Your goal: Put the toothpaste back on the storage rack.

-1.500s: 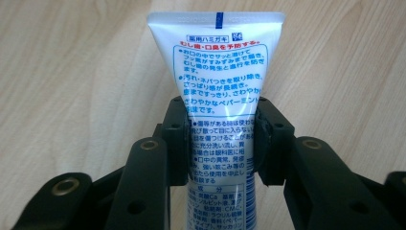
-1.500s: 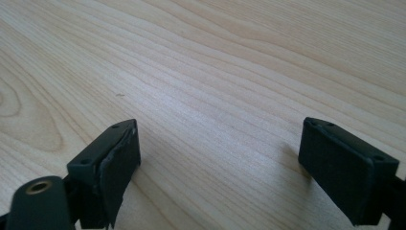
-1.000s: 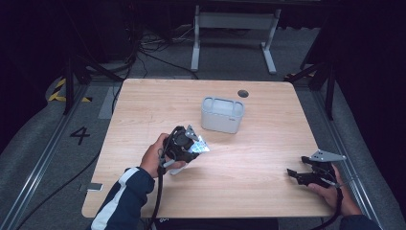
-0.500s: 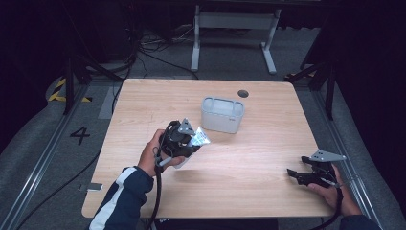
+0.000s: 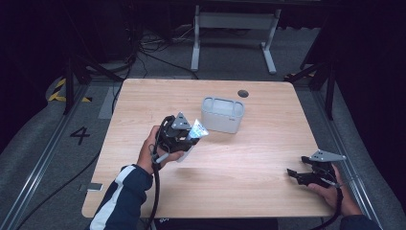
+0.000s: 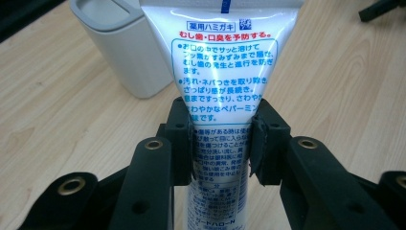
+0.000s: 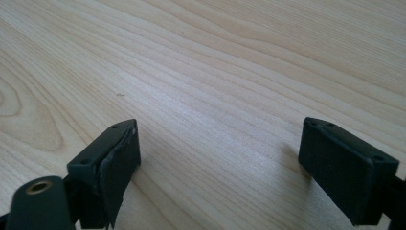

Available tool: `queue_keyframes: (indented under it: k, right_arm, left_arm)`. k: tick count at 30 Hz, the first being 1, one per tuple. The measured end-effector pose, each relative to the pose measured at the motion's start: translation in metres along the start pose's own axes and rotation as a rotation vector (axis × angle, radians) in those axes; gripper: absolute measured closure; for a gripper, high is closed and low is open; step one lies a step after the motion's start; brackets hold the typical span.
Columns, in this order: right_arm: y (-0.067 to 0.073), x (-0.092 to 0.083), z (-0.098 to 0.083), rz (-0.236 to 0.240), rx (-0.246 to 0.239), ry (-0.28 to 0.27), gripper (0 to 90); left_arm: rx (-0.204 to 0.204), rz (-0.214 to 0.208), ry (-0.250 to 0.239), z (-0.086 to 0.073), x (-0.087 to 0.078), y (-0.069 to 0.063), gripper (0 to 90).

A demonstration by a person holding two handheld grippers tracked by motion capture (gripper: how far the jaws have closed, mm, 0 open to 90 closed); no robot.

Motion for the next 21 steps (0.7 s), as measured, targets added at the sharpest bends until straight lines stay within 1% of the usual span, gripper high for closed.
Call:
queue_keyframes:
  k: [4, 5, 6, 9, 11, 14, 16, 17, 18, 20, 21]
  right_arm:
    - [0.000, 0.000, 0.000, 0.000, 0.000, 0.000, 14.3]
    - [0.000, 0.000, 0.000, 0.000, 0.001, 0.000, 14.3]
    - [0.000, 0.000, 0.000, 0.000, 0.001, 0.000, 14.3]
    - [0.000, 0.000, 0.000, 0.000, 0.001, 0.000, 14.3]
    - [0.000, 0.000, 0.000, -0.001, 0.001, 0.001, 14.3]
    - [0.000, 0.000, 0.000, 0.000, 0.001, 0.000, 14.3]
    - [0.000, 0.000, 0.000, -0.001, 0.001, 0.001, 14.3]
    - [0.000, 0.000, 0.000, -0.001, 0.001, 0.001, 14.3]
    - [0.000, 0.000, 0.000, -0.001, 0.001, 0.001, 14.3]
    - [0.000, 0.000, 0.000, -0.001, 0.001, 0.001, 14.3]
    - [0.000, 0.000, 0.000, -0.001, 0.001, 0.000, 14.3]
  left_arm:
    - [-0.007, 0.001, -0.018, 0.003, -0.001, 0.000, 66.5]
    - [-0.004, 0.013, -0.031, 0.006, -0.003, 0.001, 66.5]
    - [-0.004, 0.013, -0.031, 0.006, -0.003, 0.001, 66.5]
    - [-0.008, 0.008, -0.059, 0.010, -0.007, 0.001, 66.5]
    - [-0.006, 0.006, -0.077, 0.016, -0.008, 0.002, 66.5]
    - [-0.002, 0.004, -0.085, 0.020, -0.008, 0.002, 66.5]
    - [0.001, -0.004, -0.101, 0.024, -0.008, 0.002, 66.5]
    - [-0.005, -0.011, -0.111, 0.026, -0.008, 0.002, 66.5]
    - [0.000, -0.010, -0.116, 0.028, -0.008, 0.003, 66.4]
    - [-0.004, -0.012, -0.124, 0.030, -0.009, 0.004, 66.5]
    - [-0.011, -0.016, -0.135, 0.031, -0.008, 0.005, 66.5]
Point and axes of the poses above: each handheld gripper's, and its own axes: x roughly forward along the jaws, z roughly out of its top, y roughly to its left, the point moved 1 cm from there along x, roughly forward along the jaws, and after that the axes turned 5 degrees about -z, right-handed, at the moved point
